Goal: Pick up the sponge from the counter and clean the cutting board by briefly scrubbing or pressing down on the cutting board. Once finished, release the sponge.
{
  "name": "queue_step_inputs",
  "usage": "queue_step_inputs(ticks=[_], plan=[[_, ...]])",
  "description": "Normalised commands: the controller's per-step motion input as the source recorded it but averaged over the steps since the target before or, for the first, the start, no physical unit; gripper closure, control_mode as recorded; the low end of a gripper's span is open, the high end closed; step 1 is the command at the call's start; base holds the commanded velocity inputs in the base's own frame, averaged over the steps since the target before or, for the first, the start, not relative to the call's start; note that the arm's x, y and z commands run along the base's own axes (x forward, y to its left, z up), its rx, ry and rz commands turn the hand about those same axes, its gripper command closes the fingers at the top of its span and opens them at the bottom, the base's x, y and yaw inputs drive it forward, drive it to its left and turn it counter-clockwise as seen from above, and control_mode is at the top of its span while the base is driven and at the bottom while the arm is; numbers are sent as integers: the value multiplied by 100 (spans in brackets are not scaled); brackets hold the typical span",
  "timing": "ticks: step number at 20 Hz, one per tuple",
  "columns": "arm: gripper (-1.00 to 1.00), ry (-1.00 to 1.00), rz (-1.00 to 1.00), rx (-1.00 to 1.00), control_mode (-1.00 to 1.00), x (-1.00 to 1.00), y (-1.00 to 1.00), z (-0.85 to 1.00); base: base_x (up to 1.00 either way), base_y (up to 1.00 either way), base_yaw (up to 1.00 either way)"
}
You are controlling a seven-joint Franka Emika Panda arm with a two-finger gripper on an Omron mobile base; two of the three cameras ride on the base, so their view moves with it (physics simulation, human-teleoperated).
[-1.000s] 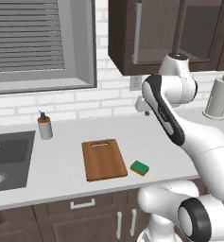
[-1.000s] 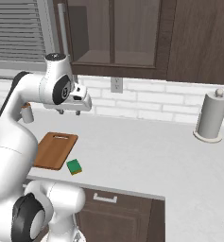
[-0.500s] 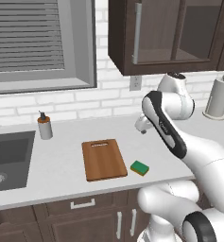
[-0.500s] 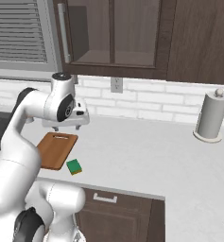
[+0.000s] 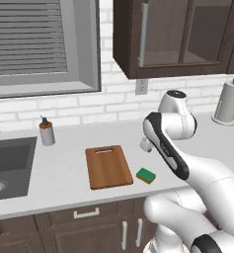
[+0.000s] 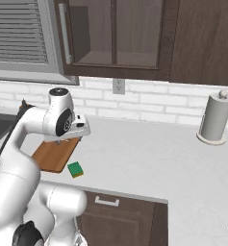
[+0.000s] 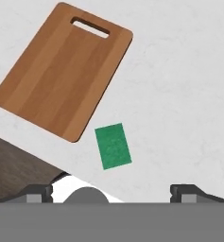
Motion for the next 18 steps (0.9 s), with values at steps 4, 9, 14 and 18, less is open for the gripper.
queue_step_inputs(ticks=[4,9,14,18], plan=[[-100,0,0,0,-100,0,4,-39,0,0,0],[-100,0,0,0,-100,0,4,-35,0,0,0],[-100,0,0,-5,-100,0,4,-26,0,0,0],[-100,0,0,-2,-100,0,7,-24,0,0,0]])
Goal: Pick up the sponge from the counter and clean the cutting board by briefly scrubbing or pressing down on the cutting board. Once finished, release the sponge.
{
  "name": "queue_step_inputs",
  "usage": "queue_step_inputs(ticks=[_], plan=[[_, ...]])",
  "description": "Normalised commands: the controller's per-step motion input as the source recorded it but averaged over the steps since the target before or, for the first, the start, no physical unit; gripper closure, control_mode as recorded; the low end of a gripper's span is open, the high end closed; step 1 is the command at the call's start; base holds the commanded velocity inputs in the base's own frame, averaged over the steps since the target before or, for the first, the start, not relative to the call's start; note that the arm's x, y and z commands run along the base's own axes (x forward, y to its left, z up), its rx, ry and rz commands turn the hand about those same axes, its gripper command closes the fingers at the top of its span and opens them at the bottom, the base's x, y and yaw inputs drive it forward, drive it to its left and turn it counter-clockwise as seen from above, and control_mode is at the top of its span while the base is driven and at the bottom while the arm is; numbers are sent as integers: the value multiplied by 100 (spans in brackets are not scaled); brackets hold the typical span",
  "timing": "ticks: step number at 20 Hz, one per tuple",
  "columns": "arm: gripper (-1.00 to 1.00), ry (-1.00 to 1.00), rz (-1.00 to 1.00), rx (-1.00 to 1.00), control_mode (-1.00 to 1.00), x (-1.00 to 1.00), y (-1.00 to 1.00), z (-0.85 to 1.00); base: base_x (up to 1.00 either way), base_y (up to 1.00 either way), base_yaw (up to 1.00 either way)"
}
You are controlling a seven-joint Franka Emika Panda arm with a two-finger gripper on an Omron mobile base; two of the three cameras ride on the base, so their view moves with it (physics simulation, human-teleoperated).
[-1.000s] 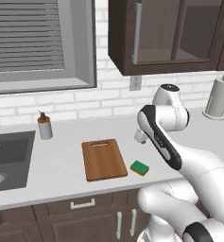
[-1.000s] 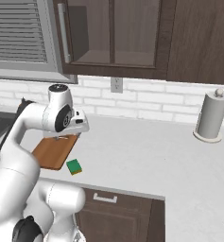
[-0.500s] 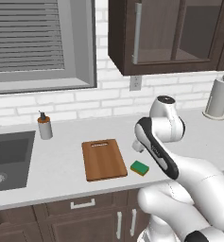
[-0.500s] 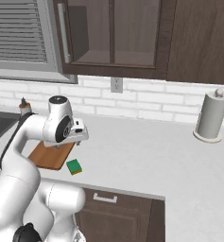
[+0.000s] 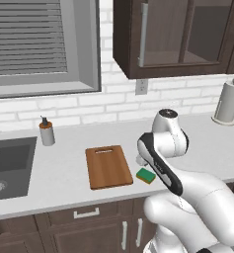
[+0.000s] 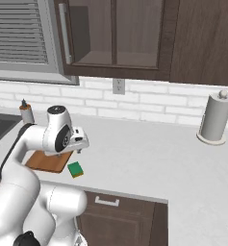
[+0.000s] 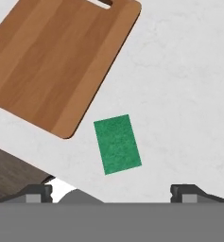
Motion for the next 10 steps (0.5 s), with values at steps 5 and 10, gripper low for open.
queue_step_inputs(ticks=[5,10], plan=[[-100,0,0,0,-100,0,1,-22,0,0,0],[-100,0,0,0,-100,0,0,-22,0,0,0]])
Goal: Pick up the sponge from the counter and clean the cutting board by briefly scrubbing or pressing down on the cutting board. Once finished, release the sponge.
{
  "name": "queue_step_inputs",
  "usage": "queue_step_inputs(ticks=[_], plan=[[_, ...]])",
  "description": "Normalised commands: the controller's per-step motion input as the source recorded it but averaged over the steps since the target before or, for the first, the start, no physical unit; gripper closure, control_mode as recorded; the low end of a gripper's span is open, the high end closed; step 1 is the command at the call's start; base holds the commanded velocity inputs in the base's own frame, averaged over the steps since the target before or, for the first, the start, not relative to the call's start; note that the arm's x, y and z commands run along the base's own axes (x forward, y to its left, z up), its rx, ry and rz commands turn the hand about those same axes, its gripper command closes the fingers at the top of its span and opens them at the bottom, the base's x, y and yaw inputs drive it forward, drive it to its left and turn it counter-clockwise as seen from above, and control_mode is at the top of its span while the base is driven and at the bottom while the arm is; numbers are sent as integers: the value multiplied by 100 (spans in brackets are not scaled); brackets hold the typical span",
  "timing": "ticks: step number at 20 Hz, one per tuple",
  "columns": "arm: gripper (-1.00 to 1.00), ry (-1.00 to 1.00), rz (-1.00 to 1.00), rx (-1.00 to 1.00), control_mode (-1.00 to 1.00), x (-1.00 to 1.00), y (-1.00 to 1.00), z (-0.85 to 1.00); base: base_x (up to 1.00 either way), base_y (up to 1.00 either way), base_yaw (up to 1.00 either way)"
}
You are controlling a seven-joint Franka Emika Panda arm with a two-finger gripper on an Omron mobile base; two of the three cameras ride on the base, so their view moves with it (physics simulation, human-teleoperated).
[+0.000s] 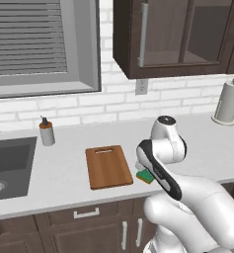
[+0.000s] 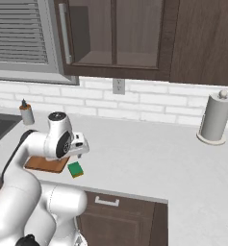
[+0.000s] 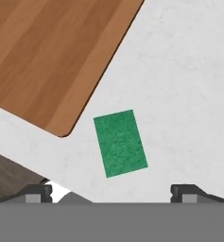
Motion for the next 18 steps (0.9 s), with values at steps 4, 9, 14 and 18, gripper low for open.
queue_step_inputs(ticks=[4,9,14,18], plan=[[-100,0,0,0,-100,0,0,-20,0,0,0],[-100,0,0,0,-100,8,0,-16,0,0,0],[-100,0,0,0,-100,17,0,-14,0,0,0],[-100,0,0,0,-100,21,0,-15,0,0,0]])
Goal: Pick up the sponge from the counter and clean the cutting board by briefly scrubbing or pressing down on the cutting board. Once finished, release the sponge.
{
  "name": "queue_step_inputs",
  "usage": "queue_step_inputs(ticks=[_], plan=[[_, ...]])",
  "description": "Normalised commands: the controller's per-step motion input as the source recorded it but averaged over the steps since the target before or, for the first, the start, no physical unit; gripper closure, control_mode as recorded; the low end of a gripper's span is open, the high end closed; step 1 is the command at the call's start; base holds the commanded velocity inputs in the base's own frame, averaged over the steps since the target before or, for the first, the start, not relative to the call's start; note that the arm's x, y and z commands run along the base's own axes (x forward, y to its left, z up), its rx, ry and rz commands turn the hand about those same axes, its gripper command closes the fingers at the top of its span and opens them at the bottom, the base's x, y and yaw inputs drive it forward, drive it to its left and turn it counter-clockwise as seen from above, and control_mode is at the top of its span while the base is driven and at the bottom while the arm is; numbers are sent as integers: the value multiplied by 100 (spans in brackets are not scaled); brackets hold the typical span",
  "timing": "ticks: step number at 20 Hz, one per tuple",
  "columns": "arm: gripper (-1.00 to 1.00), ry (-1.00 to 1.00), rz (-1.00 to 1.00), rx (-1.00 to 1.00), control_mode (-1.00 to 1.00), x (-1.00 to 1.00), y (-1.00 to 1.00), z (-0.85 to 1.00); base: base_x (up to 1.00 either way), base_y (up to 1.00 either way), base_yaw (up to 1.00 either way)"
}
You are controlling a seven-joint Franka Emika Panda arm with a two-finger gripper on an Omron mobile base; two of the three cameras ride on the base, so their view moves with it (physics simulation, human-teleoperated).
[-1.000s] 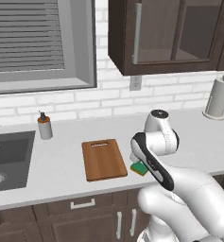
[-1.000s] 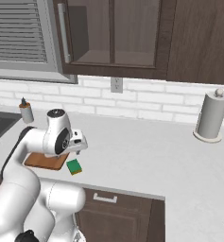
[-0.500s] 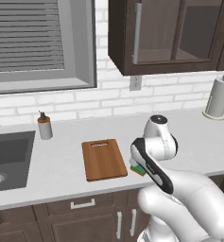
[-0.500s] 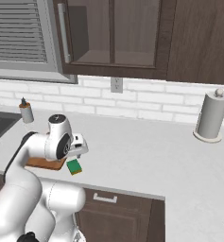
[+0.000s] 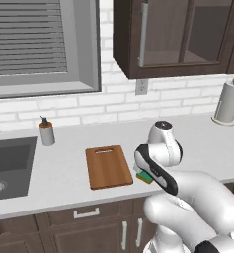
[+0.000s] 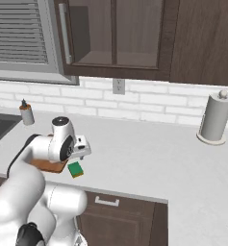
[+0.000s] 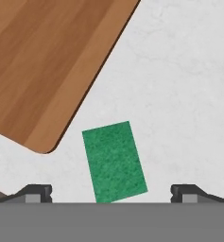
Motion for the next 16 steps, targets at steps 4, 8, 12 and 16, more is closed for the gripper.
queue_step_inputs(ticks=[4,8,12,16], plan=[[-100,0,0,0,-100,3,0,-31,0,0,0],[-100,0,0,0,-100,0,3,-46,0,0,0],[-100,0,0,0,-100,0,1,-46,0,0,0],[-100,0,0,0,-100,0,0,-44,0,0,0]])
